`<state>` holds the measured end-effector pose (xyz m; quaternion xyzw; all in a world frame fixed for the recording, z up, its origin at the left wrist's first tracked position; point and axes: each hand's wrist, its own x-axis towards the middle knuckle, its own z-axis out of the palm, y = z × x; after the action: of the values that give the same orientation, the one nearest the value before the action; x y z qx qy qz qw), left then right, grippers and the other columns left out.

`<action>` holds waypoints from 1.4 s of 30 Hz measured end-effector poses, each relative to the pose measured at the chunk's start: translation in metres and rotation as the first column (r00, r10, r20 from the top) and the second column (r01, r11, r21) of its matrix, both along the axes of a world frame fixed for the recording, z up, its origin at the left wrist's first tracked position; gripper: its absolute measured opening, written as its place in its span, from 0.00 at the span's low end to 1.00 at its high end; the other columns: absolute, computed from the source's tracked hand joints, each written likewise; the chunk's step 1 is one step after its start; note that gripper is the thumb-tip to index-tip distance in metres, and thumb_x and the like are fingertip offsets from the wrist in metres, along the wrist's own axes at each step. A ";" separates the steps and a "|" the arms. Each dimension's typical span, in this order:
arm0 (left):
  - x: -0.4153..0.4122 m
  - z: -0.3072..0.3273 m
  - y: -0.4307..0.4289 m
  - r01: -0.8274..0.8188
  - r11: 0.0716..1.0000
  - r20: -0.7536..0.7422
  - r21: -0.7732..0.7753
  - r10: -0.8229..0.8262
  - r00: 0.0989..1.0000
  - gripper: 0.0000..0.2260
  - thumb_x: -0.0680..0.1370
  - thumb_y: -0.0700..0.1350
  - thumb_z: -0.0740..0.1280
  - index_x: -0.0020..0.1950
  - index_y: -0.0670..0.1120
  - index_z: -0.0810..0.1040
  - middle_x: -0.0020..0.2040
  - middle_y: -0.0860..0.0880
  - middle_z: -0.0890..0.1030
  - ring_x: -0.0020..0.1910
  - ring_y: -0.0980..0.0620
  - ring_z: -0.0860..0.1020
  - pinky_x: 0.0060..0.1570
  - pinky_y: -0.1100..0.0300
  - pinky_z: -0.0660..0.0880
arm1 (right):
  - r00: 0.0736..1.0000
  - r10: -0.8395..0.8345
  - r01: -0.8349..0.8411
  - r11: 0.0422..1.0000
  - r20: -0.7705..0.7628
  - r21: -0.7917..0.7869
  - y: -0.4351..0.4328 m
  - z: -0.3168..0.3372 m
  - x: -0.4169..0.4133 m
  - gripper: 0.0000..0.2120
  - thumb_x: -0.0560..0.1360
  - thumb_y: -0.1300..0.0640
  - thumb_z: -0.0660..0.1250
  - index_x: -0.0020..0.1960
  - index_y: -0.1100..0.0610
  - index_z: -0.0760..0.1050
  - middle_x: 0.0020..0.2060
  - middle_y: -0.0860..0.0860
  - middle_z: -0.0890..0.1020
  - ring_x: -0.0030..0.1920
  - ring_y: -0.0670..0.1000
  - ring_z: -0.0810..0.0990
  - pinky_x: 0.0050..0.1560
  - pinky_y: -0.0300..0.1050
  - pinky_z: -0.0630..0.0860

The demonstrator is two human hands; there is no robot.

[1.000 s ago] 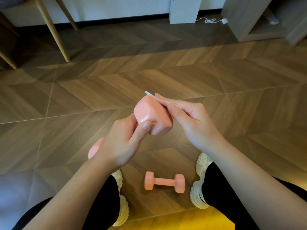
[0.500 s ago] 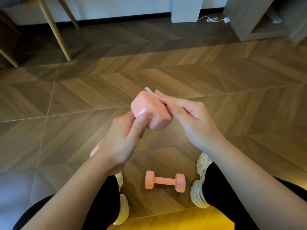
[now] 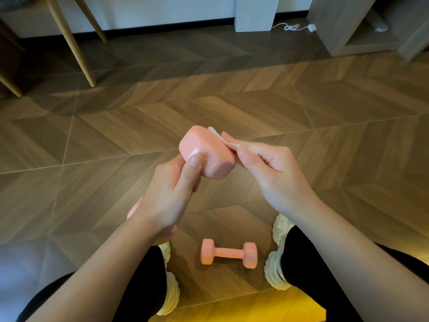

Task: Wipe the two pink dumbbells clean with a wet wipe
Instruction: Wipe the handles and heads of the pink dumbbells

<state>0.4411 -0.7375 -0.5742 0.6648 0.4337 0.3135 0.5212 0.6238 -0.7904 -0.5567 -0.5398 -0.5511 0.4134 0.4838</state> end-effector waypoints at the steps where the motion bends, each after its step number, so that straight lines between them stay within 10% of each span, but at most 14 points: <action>1: -0.001 0.000 0.001 -0.003 1.000 0.019 -0.012 0.003 1.000 0.27 0.73 0.76 0.54 0.28 0.58 0.72 0.23 0.56 0.67 0.26 0.57 0.64 0.30 0.53 0.60 | 1.000 0.001 0.000 1.000 -0.006 0.026 -0.003 0.000 0.000 0.15 0.82 0.60 0.58 0.66 0.60 0.76 0.65 0.50 0.78 0.69 0.43 0.74 0.69 0.41 0.70; 19: -0.003 -0.004 0.001 0.018 1.000 0.071 -0.003 -0.018 0.997 0.27 0.77 0.73 0.52 0.26 0.57 0.70 0.21 0.55 0.65 0.25 0.55 0.62 0.27 0.54 0.59 | 0.997 -0.036 0.037 0.999 -0.062 0.009 0.000 -0.007 -0.003 0.15 0.82 0.59 0.58 0.66 0.57 0.76 0.66 0.51 0.78 0.69 0.46 0.73 0.70 0.52 0.71; 36: -0.001 -0.011 0.003 -0.101 0.994 0.085 -0.050 0.105 0.991 0.26 0.76 0.73 0.55 0.28 0.57 0.70 0.23 0.57 0.66 0.27 0.53 0.63 0.29 0.50 0.60 | 0.997 -0.043 0.034 0.992 0.069 0.119 -0.007 0.001 -0.008 0.15 0.81 0.63 0.58 0.66 0.65 0.75 0.60 0.49 0.81 0.63 0.40 0.78 0.64 0.37 0.72; 42: -0.001 -0.014 0.002 -0.074 0.996 0.058 -0.039 0.076 0.995 0.26 0.77 0.73 0.54 0.30 0.56 0.71 0.23 0.56 0.67 0.27 0.54 0.63 0.30 0.50 0.61 | 0.996 -0.048 0.036 0.988 0.078 0.149 -0.007 0.000 -0.013 0.16 0.82 0.62 0.58 0.66 0.66 0.75 0.66 0.55 0.78 0.70 0.49 0.73 0.72 0.56 0.68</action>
<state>0.4403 -0.7354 -0.5881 0.6287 0.4485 0.3445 0.5338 0.6109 -0.7972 -0.5566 -0.5304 -0.5881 0.3387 0.5080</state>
